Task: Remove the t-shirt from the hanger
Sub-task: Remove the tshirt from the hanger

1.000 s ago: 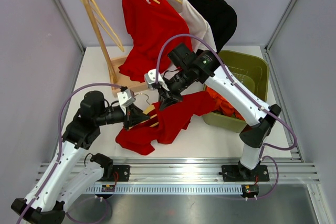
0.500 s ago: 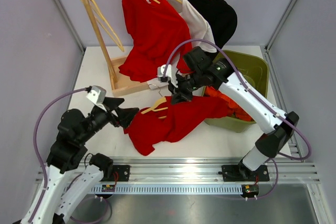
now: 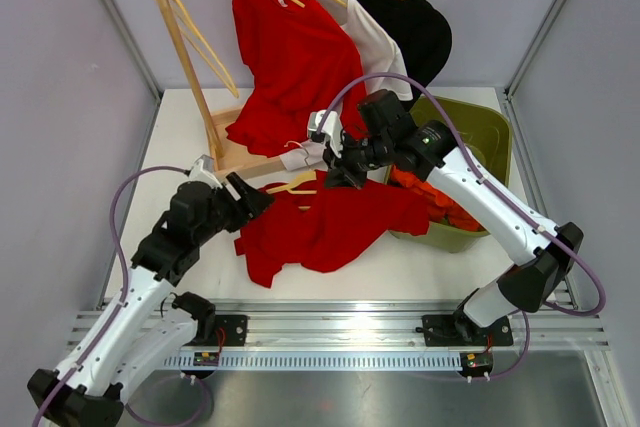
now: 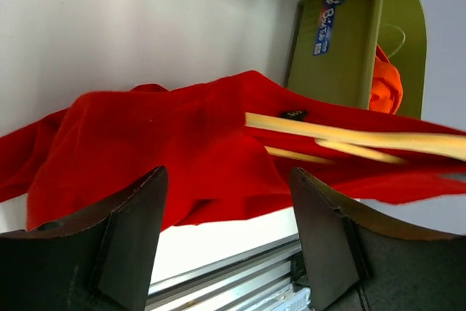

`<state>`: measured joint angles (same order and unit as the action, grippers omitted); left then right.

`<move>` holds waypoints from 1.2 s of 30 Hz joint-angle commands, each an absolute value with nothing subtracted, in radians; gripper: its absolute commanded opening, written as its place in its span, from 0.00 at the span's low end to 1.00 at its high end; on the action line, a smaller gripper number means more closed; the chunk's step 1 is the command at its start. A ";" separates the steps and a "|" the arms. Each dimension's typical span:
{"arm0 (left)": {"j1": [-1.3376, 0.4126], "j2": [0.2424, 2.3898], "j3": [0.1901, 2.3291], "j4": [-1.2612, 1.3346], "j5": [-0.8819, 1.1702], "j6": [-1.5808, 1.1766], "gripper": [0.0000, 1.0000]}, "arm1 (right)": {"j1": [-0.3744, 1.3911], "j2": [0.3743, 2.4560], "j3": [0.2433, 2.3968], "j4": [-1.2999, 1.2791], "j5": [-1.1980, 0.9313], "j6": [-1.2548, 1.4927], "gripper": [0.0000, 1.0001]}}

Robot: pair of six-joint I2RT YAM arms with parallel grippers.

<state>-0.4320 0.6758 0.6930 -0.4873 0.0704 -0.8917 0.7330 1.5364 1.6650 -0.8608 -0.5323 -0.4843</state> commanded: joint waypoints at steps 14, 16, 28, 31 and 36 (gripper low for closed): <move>-0.453 0.862 0.733 -0.403 -0.113 -0.993 0.39 | 0.738 1.500 1.661 -0.778 -0.578 -0.428 0.00; -0.453 0.862 0.735 -0.410 -0.129 -0.983 0.27 | 0.736 1.499 1.657 -0.775 -0.563 -0.434 0.00; -0.451 0.713 0.735 -0.550 -0.388 -0.830 0.00 | 0.698 1.451 1.640 -0.866 -0.517 -0.583 0.00; -0.421 0.704 0.726 -0.587 -0.428 -0.819 0.00 | 0.649 1.421 1.632 -0.920 -0.551 -0.641 0.00; -0.310 0.733 0.683 -0.580 -0.348 -0.825 0.00 | 0.586 1.332 1.602 -0.992 -0.702 -0.736 0.00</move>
<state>-0.3771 0.7143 0.6987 -0.5503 -0.2714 -0.8608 0.6277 1.4288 1.6093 -0.9077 -0.6174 -0.6353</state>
